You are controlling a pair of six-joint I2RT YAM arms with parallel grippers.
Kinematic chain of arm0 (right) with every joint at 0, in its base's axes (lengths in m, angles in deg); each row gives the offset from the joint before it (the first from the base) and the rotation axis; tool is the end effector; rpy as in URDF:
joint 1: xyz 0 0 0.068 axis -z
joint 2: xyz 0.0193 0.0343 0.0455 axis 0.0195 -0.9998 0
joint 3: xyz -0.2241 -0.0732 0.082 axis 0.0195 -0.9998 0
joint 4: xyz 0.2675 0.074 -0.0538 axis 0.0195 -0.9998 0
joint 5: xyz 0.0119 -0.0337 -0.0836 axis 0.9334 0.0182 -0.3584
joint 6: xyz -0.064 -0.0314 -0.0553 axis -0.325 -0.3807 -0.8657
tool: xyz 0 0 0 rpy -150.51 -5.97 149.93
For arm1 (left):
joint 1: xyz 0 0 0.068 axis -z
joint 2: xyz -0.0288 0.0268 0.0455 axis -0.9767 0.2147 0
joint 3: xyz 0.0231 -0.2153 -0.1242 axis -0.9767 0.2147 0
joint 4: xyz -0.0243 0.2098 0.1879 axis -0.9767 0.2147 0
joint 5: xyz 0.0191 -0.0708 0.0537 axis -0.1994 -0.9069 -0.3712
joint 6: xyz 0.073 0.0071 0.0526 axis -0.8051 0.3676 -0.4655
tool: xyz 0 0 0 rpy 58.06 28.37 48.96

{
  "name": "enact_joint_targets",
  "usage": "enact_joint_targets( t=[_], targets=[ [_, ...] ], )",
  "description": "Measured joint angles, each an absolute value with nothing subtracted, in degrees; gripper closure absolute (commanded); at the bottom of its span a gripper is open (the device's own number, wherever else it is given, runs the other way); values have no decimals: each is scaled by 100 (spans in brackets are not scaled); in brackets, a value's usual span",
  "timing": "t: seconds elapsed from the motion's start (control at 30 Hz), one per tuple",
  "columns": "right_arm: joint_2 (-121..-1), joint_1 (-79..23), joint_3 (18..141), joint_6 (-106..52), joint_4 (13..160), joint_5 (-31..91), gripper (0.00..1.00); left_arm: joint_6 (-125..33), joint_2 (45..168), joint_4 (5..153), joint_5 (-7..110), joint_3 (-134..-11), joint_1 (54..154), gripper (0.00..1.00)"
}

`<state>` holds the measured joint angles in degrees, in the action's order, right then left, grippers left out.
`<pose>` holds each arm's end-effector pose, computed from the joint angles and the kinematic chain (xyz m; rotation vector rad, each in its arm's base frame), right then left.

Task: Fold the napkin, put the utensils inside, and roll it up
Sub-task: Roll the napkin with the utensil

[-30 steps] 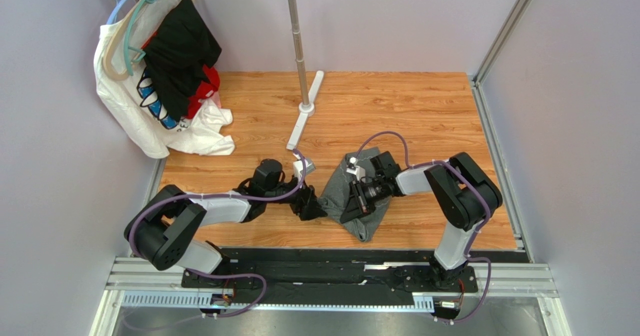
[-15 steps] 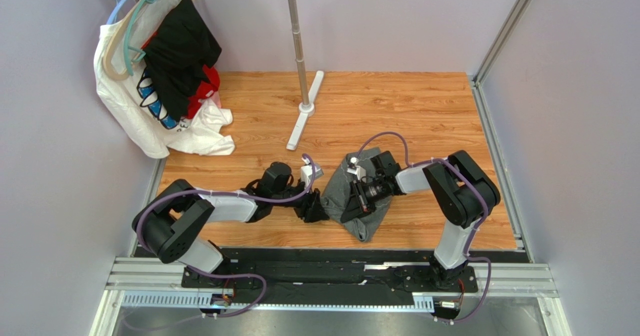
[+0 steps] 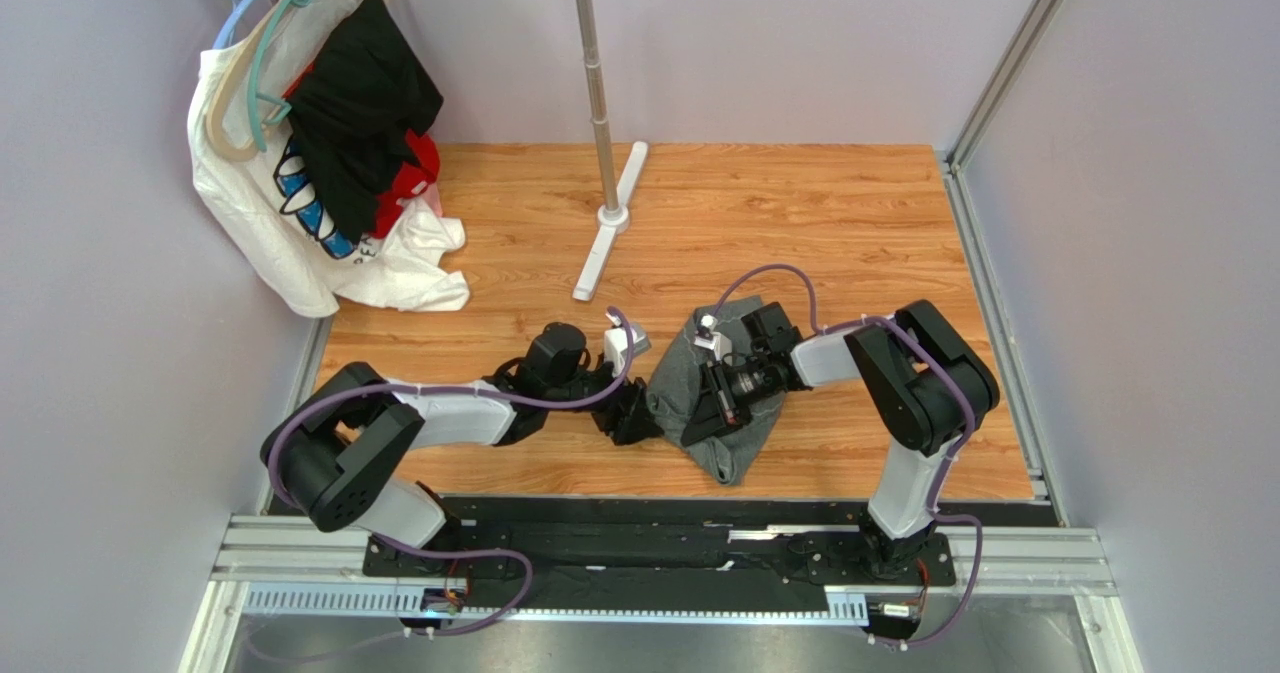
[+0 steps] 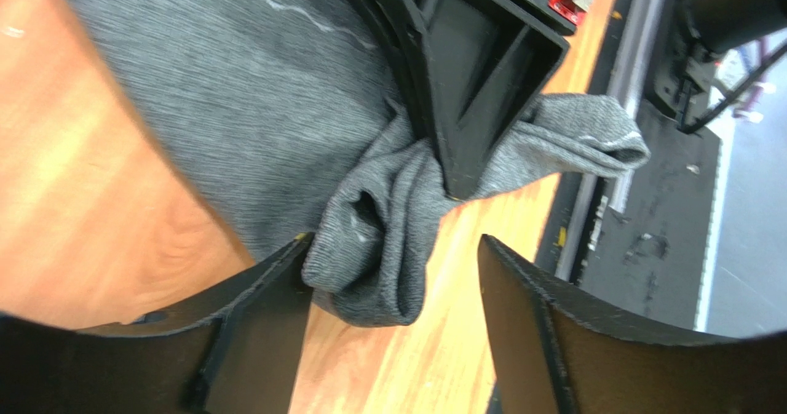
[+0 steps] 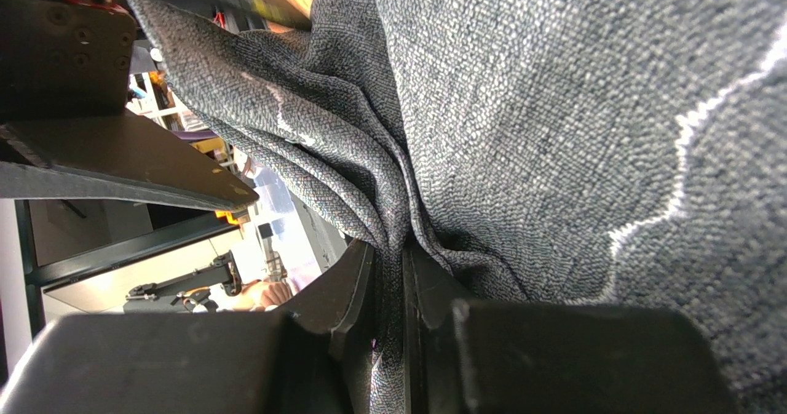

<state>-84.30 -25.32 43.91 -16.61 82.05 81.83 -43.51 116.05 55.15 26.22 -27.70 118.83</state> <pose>0.2282 0.1913 0.0237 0.4859 -2.5850 -1.5752 0.2053 -0.2394 0.0841 0.8922 2.0700 -1.1692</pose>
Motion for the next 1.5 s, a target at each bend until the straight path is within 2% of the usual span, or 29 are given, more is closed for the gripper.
enact_joint_targets(
  t=[0.4, 0.6, 0.7, 0.73, 0.97, 1.0, 1.1, 1.13, 1.2, 1.23, 1.3, 1.33, 1.5],
  targets=[
    [-8472, -2532, 4413, -1661, 8192, 8234, 100, -4611, 11509, 5397, 2956, -2729, 12008, 24],
    [-8472, -2521, 4413, -1663, 8192, 8236, 100, -4635, 11806, 5211, 2939, -2757, 12076, 32],
    [-8472, -2521, 4413, -1663, 8192, 8236, 100, -4629, 11922, 5148, 2947, -2810, 12089, 46],
    [-8472, -2521, 4413, -1661, 8192, 8236, 100, -4631, 11933, 5133, 2963, -2812, 12098, 55],
    [-8472, -2521, 4413, -1663, 8190, 8236, 100, -4576, 11974, 5128, 2969, -2816, 12139, 89],
    [-8472, -2521, 4413, -1661, 8190, 8236, 97, -4565, 12018, 5133, 2965, -2827, 12139, 92],
    [-8465, -2521, 4422, -1663, 8155, 8225, 80, -4543, 12217, 5244, 2954, -2980, 12139, 95],
    [-8446, -2521, 4428, -1666, 8118, 8201, 70, -4537, 12267, 5325, 2954, -3050, 12139, 96],
    [-8345, -2521, 4433, -1683, 7991, 8074, 63, -4522, 12359, 5605, 2960, -3267, 12146, 96],
    [-8275, -2521, 4433, -1687, 7914, 8022, 55, -4517, 12398, 5758, 2987, -3380, 12146, 96],
    [-8043, -2521, 4444, -1714, 7722, 7844, 50, -4508, 12477, 6140, 3061, -3653, 12150, 96],
    [-7910, -2521, 4457, -1718, 7624, 7751, 44, -4500, 12508, 6370, 3109, -3800, 12150, 96],
    [-7165, -2521, 4492, -1709, 7134, 7136, 41, -4447, 12687, 7266, 3207, -4338, 12170, 96]
  ],
)
